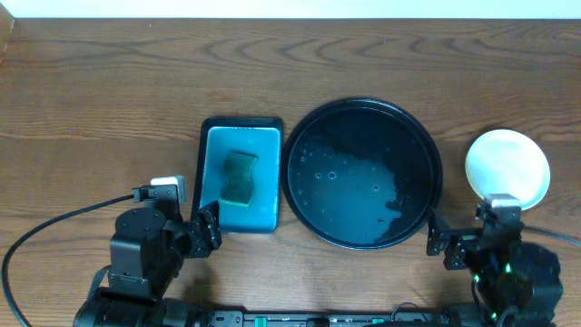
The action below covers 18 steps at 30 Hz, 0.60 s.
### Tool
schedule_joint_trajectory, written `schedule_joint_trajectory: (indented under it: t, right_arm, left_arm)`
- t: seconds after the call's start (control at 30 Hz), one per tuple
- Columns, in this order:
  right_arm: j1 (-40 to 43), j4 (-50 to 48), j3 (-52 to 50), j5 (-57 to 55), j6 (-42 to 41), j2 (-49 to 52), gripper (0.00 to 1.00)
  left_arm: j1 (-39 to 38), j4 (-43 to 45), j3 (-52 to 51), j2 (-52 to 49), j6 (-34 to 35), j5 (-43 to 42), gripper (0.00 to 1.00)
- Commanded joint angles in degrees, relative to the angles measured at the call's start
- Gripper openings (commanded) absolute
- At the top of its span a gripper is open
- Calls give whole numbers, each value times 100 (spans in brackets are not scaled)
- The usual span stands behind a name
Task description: Clean dirty plates on tray and stack at the side
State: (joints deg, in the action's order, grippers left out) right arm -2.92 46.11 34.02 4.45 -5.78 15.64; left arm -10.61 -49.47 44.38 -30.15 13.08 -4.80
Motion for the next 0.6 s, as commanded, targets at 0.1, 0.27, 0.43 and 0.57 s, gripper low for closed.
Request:
schedule_joint_trajectory:
  t: [0.1,0.27,0.43,0.57]
  right_arm:
    - [-50,-994,-951,-55,70,-1067,99]
    - [-50,-2245,-1757,-57,72,-1530,99]
    - [-44,-3635,-2448,-57,72,-1532,99]
    - [-44,-4787,-3082,-63,72,-1532,99]
  left_arm:
    - [15,4,-46,20,-52,-55,76]
    - [15,4,-46,20,-52,-55,76]
    - [15,7,-46,20,-52,-55,75]
    - [15,4,-46,20,-52,-55,75]
